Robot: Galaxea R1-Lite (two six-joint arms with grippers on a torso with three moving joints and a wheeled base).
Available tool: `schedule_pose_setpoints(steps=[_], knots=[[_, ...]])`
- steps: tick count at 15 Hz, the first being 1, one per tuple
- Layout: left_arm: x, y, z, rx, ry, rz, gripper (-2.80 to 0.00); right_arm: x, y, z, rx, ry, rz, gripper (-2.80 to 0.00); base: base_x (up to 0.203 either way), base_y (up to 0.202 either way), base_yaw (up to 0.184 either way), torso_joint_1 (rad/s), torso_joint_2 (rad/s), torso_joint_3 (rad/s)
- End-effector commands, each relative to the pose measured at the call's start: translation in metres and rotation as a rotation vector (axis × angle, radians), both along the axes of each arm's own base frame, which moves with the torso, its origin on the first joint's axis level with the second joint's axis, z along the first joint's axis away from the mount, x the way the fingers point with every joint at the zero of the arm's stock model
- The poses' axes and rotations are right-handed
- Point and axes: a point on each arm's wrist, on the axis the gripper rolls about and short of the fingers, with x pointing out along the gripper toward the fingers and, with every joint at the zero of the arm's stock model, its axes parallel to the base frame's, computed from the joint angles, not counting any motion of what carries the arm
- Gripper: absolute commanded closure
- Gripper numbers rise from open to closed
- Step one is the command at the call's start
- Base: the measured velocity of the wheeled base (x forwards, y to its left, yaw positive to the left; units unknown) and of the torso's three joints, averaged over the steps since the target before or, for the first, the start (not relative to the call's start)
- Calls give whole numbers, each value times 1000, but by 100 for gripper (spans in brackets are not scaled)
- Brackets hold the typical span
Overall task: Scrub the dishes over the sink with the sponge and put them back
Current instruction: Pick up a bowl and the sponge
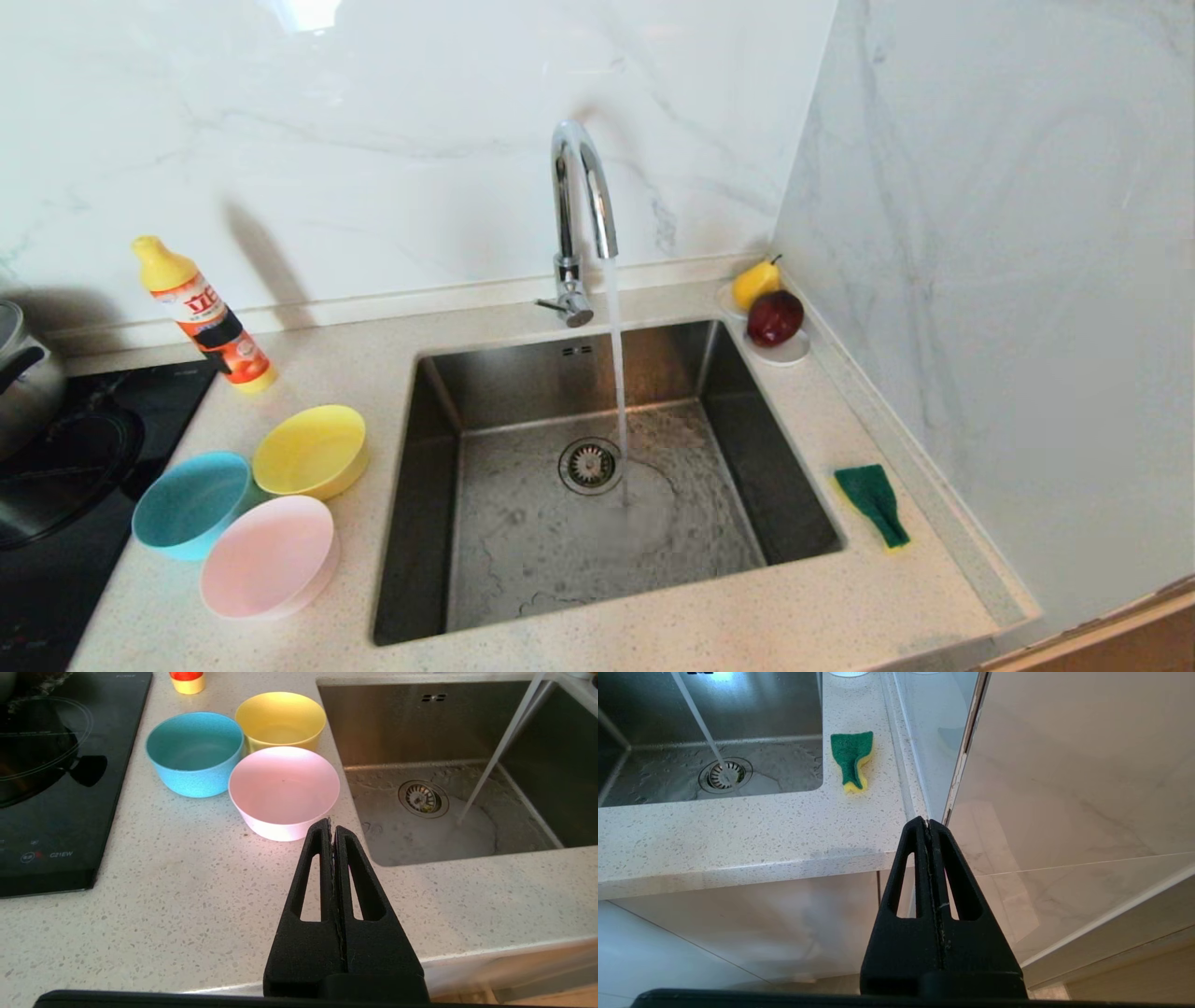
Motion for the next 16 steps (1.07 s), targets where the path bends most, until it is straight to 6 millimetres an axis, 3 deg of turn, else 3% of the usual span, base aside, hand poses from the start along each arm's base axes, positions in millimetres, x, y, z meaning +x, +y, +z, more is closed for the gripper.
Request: schedule_pose_setpoints(steps=[1, 8, 11, 14, 16], knots=[[1, 0, -1, -1, 6, 0, 0, 0, 0, 0, -1, 0, 1, 0, 0, 0, 0, 0, 0, 0], [1, 0, 0, 0, 6, -1, 0, 0, 0, -1, -26, 9, -8, 0, 0, 0, 0, 0, 0, 0], [1, 0, -1, -1, 6, -1, 0, 0, 1, 0, -141, -5, 25, 0, 0, 0, 0, 0, 0, 0], [0, 0, 0, 0, 5, -3, 0, 0, 0, 1, -106, -15, 11, 0, 0, 0, 0, 0, 0, 0], [1, 0, 0, -1, 6, -1, 0, -4, 0, 17, -93, -68, 0, 0, 0, 0, 0, 0, 0, 0]])
